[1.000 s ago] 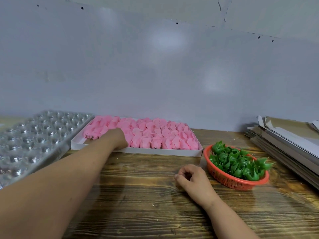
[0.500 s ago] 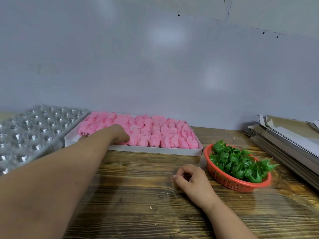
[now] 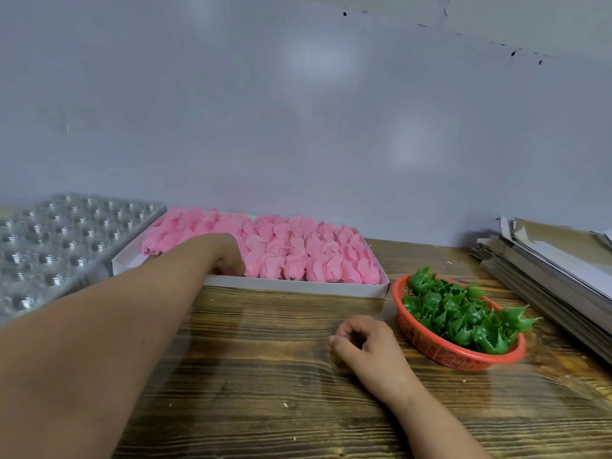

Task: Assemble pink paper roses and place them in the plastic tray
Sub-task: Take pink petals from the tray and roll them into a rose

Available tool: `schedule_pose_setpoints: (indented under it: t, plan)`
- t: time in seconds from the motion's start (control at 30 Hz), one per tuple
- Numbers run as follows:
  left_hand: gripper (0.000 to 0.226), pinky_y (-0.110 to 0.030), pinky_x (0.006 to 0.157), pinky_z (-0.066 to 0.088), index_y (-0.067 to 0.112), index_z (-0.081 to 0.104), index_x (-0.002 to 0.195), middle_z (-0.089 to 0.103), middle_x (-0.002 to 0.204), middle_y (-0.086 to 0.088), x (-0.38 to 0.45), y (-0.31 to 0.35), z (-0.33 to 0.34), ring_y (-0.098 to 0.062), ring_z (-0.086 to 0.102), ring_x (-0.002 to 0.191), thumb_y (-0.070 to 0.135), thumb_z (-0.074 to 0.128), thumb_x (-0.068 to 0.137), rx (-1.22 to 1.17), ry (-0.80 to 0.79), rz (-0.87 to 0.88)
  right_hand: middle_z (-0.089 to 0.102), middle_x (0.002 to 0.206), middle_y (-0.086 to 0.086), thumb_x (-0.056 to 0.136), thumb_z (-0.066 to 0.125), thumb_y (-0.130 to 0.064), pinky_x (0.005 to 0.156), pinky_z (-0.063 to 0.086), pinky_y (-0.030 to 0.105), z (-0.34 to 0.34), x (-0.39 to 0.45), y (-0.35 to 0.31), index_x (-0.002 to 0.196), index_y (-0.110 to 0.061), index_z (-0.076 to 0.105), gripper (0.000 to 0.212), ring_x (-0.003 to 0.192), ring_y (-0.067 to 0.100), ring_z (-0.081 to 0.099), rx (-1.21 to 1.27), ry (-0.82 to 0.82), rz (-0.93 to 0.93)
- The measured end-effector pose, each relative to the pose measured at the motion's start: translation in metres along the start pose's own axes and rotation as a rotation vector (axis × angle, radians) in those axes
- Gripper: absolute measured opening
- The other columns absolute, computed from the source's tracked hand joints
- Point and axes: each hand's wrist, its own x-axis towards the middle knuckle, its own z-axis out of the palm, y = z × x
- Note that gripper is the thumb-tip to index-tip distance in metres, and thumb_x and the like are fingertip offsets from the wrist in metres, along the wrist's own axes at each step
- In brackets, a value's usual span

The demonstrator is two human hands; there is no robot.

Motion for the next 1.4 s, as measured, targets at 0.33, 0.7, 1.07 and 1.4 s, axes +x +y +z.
schedule_pose_setpoints:
  t: [0.33,0.7,1.07,1.4]
  plan:
    - [0.04,-0.024,0.078,0.042,0.002,0.053,0.13,0.058,0.116,-0.008,0.01,-0.003,0.006,-0.019,0.05,0.094,0.021,0.054,0.096,0.083,0.16,-0.011,0.062,0.069,0.004,0.078,0.07,-0.019,0.067,0.044,0.032,0.0,0.001,0.001,0.06,-0.019,0.056,0.023,0.065,0.01,0.051,0.0,0.003,0.011]
    - [0.012,-0.025,0.067,0.041,0.01,0.053,0.08,0.047,0.077,-0.003,0.016,-0.007,0.003,-0.021,0.05,0.088,0.015,0.054,0.092,0.016,0.308,-0.034,0.059,0.065,0.001,0.079,0.069,-0.018,0.066,0.043,0.031,0.0,0.002,0.002,0.058,-0.02,0.054,0.026,0.063,0.008,0.05,0.016,0.007,0.001]
    - [0.023,-0.027,0.056,0.053,0.001,0.059,0.109,0.059,0.088,-0.014,-0.023,0.005,0.021,-0.019,0.054,0.06,0.006,0.068,0.087,-1.224,0.313,0.123,0.059,0.064,0.0,0.079,0.069,-0.019,0.066,0.045,0.034,0.0,0.001,0.002,0.058,-0.019,0.055,0.025,0.062,0.01,0.051,0.026,-0.002,-0.002]
    - [0.011,-0.025,0.038,0.052,-0.002,0.056,0.093,0.064,0.09,-0.022,-0.087,0.061,0.098,-0.024,0.061,0.069,-0.005,0.064,0.086,-1.877,-0.226,-0.077,0.064,0.075,-0.005,0.071,0.078,-0.011,0.066,0.051,0.033,0.004,-0.007,-0.009,0.085,-0.034,0.064,0.03,0.066,0.01,0.056,0.205,0.166,-0.174]
